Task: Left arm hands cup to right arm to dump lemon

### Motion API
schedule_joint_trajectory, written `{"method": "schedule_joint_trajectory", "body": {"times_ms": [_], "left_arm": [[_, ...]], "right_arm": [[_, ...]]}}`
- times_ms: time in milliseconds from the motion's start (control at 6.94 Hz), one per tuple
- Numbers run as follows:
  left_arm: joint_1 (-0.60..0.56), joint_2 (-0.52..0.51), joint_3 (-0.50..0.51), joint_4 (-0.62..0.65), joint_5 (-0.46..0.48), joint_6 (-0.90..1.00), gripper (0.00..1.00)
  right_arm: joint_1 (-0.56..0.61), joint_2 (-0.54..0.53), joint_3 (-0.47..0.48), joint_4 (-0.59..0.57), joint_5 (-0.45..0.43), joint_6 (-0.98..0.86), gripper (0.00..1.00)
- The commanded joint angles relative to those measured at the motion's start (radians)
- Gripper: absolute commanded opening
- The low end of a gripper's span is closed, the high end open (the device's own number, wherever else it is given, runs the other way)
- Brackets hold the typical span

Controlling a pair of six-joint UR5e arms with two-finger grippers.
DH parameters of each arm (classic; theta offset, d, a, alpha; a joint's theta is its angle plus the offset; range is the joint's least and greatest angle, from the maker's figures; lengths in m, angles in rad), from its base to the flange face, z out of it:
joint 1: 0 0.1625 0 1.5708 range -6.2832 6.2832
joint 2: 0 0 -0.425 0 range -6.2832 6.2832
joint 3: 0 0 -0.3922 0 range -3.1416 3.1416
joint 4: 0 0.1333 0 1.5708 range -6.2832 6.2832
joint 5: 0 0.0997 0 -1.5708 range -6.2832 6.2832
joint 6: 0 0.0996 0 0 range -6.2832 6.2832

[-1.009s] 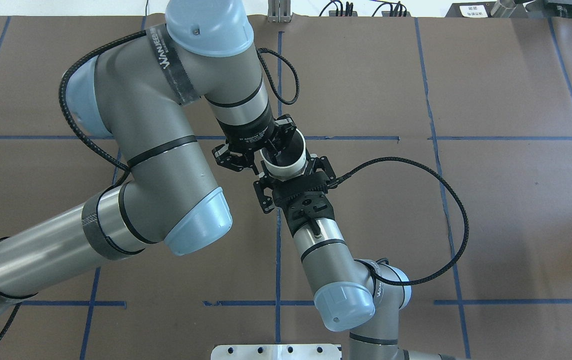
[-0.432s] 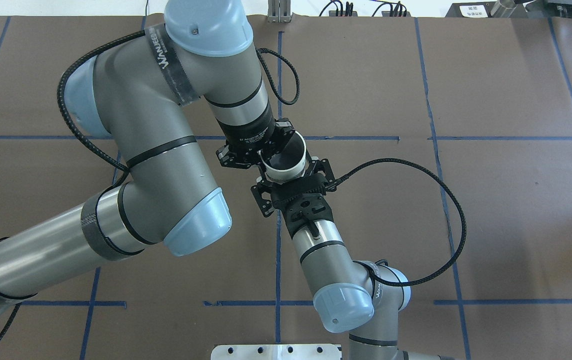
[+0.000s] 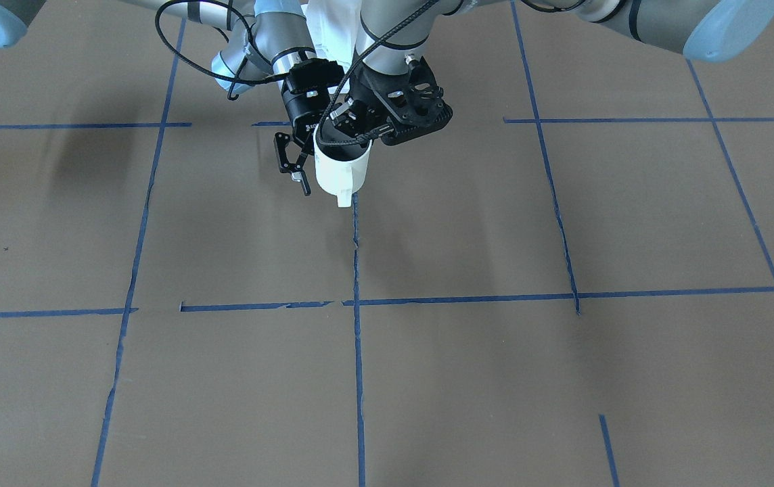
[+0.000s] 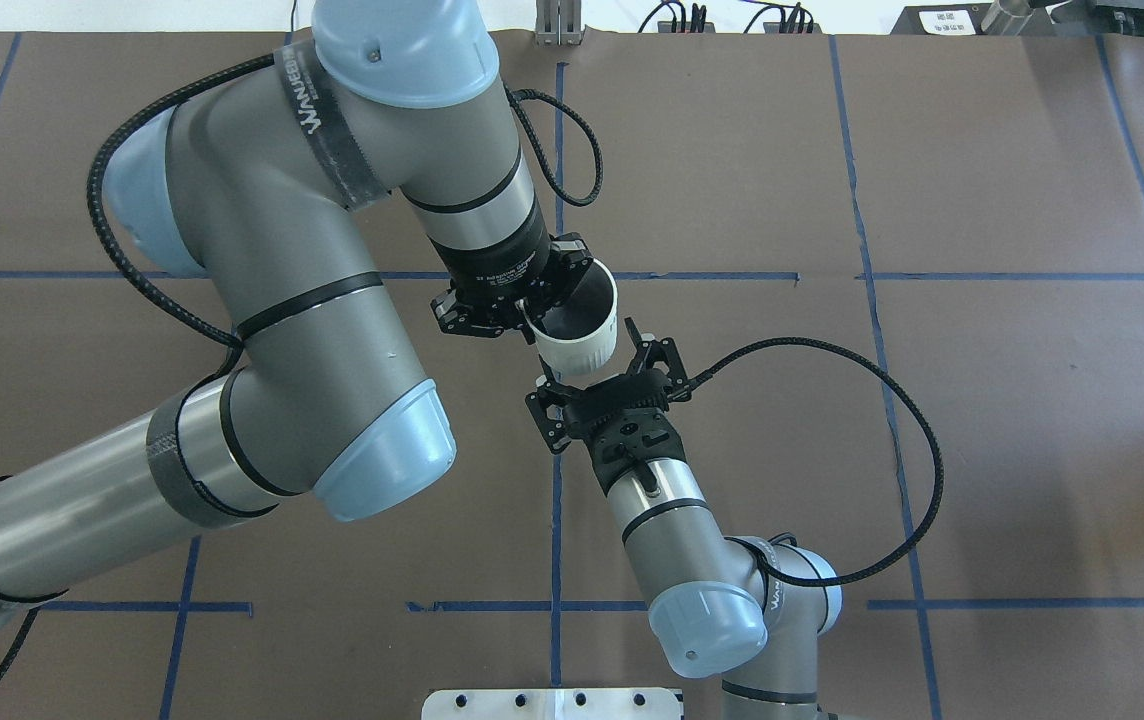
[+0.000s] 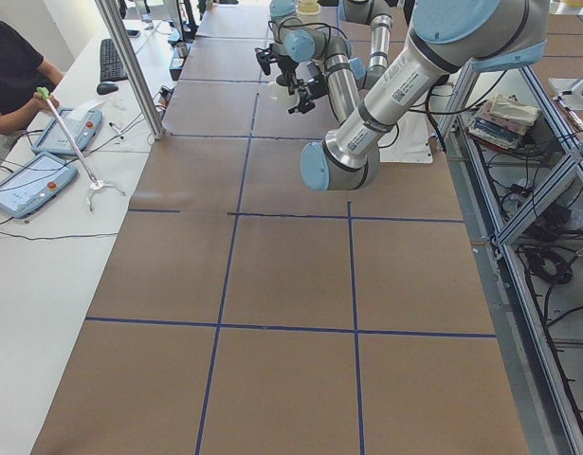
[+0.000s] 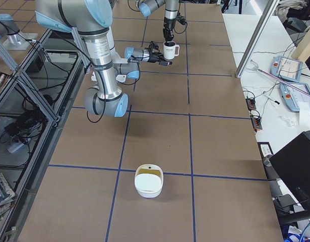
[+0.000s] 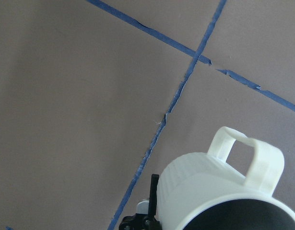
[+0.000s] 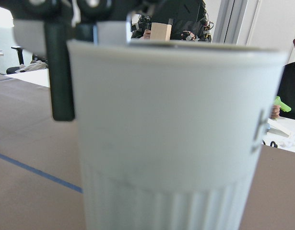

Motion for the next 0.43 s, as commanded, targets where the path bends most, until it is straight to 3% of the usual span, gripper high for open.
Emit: {"method": "schedule_joint_trajectory", "body": {"times_ms": [0,288], "left_arm": [[-0.013,0.004,-0.066,0.015,0.000,0.000,0.00],[-0.056,0.138,-0.174,0.003,0.007,0.017,0.00]], "right_arm": [[-0.023,-0.019,-0.001,0.003,0.000,0.000,1.00],[0.017,-0.014,0.005,0.000,0.043,0.002,1.00]]}}
